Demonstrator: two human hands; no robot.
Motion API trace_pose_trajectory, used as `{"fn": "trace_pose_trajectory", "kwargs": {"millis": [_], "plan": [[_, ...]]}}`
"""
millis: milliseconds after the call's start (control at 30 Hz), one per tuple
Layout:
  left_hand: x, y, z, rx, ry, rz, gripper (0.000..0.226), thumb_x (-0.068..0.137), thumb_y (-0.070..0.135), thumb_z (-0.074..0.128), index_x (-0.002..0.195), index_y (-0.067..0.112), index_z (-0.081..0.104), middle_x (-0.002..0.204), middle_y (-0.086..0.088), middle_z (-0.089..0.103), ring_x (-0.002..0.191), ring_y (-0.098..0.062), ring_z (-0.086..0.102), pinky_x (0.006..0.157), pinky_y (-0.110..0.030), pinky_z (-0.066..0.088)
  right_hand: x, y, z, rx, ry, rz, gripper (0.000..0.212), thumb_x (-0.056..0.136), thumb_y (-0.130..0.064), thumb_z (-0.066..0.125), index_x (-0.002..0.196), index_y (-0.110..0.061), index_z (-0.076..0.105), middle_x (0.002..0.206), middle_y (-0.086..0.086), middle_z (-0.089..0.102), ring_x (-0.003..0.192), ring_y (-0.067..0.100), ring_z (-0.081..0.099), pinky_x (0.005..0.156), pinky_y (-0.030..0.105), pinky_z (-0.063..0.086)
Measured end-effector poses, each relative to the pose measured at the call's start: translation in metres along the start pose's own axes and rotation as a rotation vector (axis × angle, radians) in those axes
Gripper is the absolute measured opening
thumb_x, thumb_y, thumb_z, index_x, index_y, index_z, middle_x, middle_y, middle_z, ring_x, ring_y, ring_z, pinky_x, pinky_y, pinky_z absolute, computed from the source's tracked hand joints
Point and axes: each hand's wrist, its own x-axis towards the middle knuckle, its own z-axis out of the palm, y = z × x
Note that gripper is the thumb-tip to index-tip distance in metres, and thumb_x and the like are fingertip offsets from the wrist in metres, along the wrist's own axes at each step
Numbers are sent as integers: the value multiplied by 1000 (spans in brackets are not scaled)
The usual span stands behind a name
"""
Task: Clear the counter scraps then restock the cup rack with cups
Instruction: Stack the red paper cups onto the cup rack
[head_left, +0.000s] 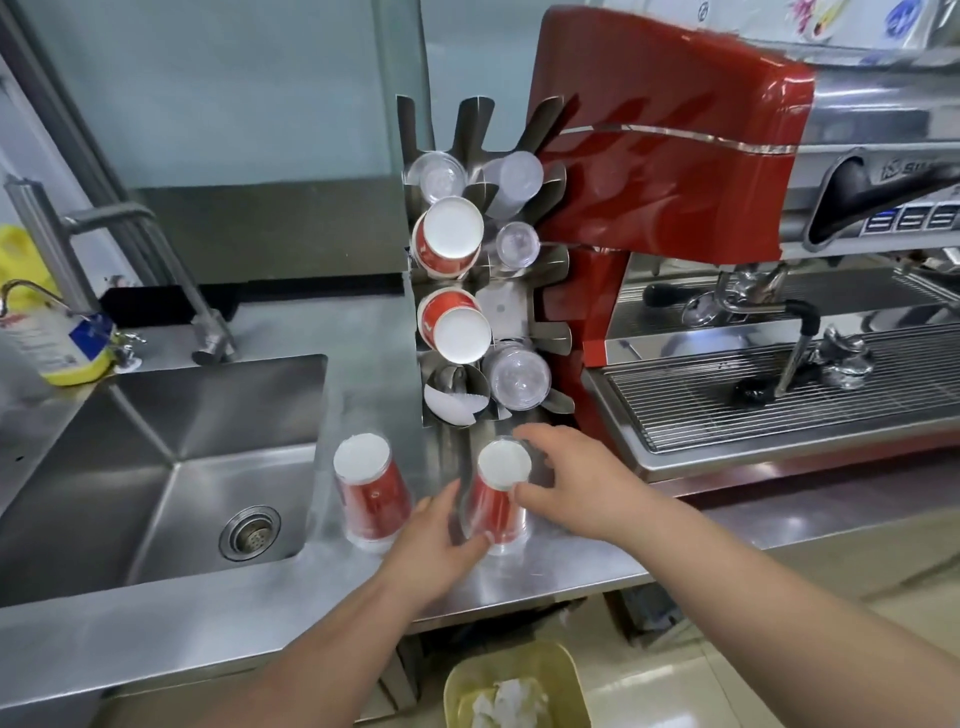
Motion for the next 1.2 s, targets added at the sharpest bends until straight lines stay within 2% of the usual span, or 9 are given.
{"fn": "trace_pose_trajectory", "kwargs": {"millis": [100,167,333,433,600,767,933,1033,1200], "plan": [[9,-6,9,-7,-4,-14,101,64,68,58,152,31,23,134,-1,49,122,-17,49,101,-36,43,7,1,17,30,-13,-22,73,77,-35,71,143,-30,41,141,-3,47,132,11,40,110,22,30],[13,-11,14,-24,14,-7,97,63,68,59,149,34,28,129,0,53,119,-17,54,98,-38,47,11,4,24,28,0,-19,76,77,-35,71,145,-30,38,144,-4,44,134,10,38,113,26,31],[16,-12,18,-58,68,30,70,75,46,69,139,35,43,118,5,52,107,-11,55,93,-30,47,13,8,32,51,56,-32,64,78,-23,69,138,-31,48,134,-4,51,129,10,43,105,20,35],[17,-14,22,-66,77,44,68,79,36,72,140,35,41,113,6,47,106,-11,54,93,-27,45,12,9,33,69,81,-49,60,78,-22,70,133,-32,51,127,-6,54,124,8,45,101,19,37],[20,-15,26,-113,36,21,63,73,45,70,131,40,45,114,6,59,102,-13,61,89,-34,51,12,10,33,76,91,-29,63,78,-25,72,136,-31,46,125,-4,50,122,10,45,96,19,37],[23,-16,29,-114,31,4,55,71,49,67,122,38,49,105,10,65,95,-15,62,72,-24,45,13,10,32,104,90,-9,63,76,-24,74,133,-34,49,117,-8,47,120,7,45,94,13,33],[24,-13,27,-115,38,-14,64,69,53,67,128,43,46,112,12,64,101,-10,62,84,-32,53,12,7,26,103,90,-16,60,76,-23,74,130,-33,51,110,-12,46,115,3,45,92,13,34],[26,-11,23,-125,46,-2,72,67,56,65,134,44,42,118,9,62,103,-15,63,88,-40,54,11,5,19,105,99,-10,62,75,-25,72,132,-34,49,113,-11,45,108,1,46,95,17,39],[22,3,9,-141,88,24,79,69,51,67,141,38,38,126,7,56,112,-14,58,98,-39,48,10,-2,6,91,115,-6,67,77,-31,71,138,-33,44,125,-7,45,100,2,49,91,16,38]]}}
